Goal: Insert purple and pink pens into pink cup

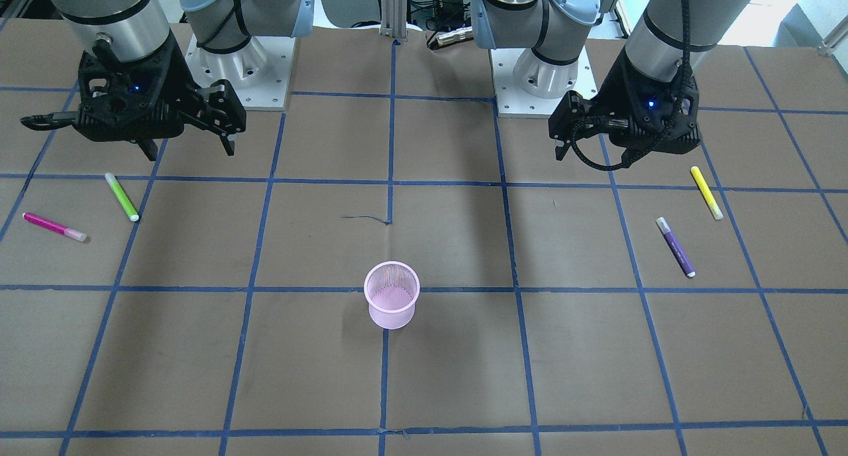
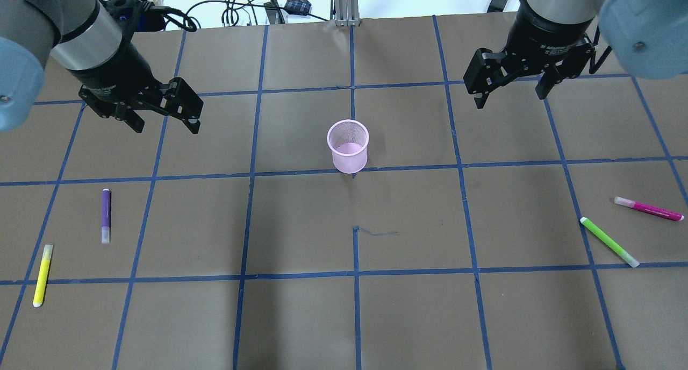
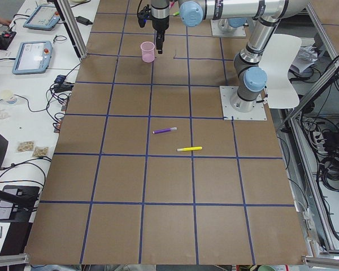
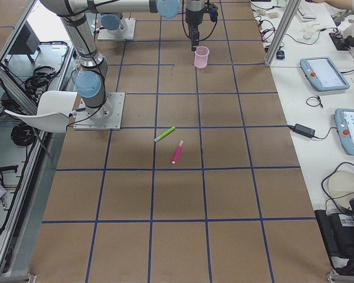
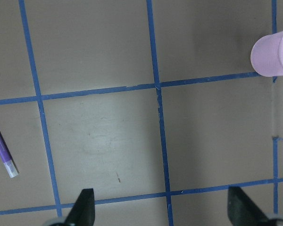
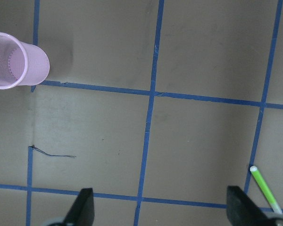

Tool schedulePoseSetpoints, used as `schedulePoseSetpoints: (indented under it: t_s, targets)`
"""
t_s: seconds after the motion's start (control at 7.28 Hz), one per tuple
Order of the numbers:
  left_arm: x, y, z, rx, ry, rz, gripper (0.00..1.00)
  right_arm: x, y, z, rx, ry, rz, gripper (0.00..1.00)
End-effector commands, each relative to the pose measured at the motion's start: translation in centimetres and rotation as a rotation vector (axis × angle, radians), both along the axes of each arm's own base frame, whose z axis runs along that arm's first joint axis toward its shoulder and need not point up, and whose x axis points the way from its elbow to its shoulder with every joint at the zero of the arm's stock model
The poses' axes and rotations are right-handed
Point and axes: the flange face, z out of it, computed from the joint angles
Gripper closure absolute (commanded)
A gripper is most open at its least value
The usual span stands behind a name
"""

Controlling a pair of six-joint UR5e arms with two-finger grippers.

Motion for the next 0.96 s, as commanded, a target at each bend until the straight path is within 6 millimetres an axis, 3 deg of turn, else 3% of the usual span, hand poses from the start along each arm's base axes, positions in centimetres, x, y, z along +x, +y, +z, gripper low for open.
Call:
schedulePoseSetpoints:
  t_s: [0.0,0.27,0.55,0.82]
  targets:
    - [0.0,0.0,-0.1,0.001,0.0,0.0,0.0,-8.3,-1.5,-0.5,0.021,0.009,0.235,0.0]
    - [0.0,0.0,0.1,-0.004,0.004,0.002,0.0,-22.5,-1.5,-3.0,0.059,-0.041,0.407,0.0]
    - [0.0,-0.2,0.2,-0.007,0.003,0.002,0.0,-35.0,0.4,-7.3,0.088,-0.12,0.661,0.0]
    - [0.0,0.1,0.5,-0.014,0.0,-0.003,0.0,-44.6,1.3,-14.0,-0.009,-0.229,0.909,0.0]
